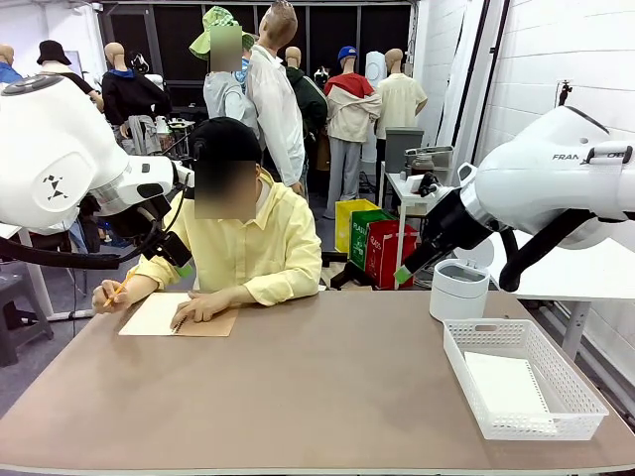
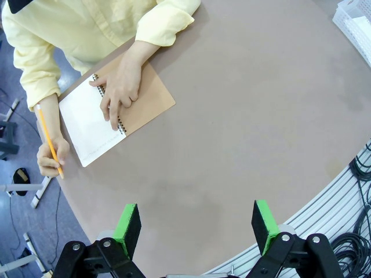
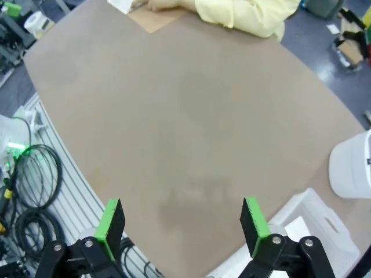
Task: Sort the paper based on its condition.
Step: If a person hands you a paper, place it in the Organizing basket , and if it's crumpled, put it in the Trash can.
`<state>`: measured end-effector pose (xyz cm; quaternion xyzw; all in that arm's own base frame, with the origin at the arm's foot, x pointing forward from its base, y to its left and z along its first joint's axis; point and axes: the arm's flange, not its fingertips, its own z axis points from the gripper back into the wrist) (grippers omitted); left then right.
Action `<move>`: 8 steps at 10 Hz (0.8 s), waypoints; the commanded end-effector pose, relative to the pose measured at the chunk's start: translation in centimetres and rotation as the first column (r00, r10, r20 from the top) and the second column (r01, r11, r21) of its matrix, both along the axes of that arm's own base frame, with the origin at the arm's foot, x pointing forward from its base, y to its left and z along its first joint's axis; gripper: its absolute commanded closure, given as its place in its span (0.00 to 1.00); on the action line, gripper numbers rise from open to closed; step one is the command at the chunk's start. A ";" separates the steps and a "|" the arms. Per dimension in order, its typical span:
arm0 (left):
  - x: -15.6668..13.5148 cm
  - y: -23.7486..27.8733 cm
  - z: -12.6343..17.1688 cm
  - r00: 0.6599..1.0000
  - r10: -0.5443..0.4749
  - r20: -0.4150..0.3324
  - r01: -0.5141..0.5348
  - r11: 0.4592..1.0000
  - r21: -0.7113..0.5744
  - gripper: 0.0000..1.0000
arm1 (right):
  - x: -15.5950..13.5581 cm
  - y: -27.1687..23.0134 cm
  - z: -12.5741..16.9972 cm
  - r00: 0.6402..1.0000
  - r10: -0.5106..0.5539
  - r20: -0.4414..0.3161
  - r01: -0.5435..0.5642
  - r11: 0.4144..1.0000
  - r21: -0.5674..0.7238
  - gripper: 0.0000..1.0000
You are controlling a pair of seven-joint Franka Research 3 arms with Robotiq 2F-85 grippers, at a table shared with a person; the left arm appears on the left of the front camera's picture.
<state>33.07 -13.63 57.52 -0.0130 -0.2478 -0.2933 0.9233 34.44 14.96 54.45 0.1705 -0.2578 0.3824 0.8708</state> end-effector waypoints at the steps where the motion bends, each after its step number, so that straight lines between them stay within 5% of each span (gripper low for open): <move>1: 0.1 0.1 -0.1 1.000 -0.001 0.006 0.001 1.000 -0.008 0.00 | 0.6 0.1 -0.1 0.999 0.034 -0.015 -0.034 0.999 -0.011 0.00; 8: 0.1 0.1 -0.1 1.000 -0.001 0.006 0.001 1.000 -0.008 0.00 | 0.0 0.0 0.0 1.000 0.000 0.000 0.000 1.000 0.000 0.00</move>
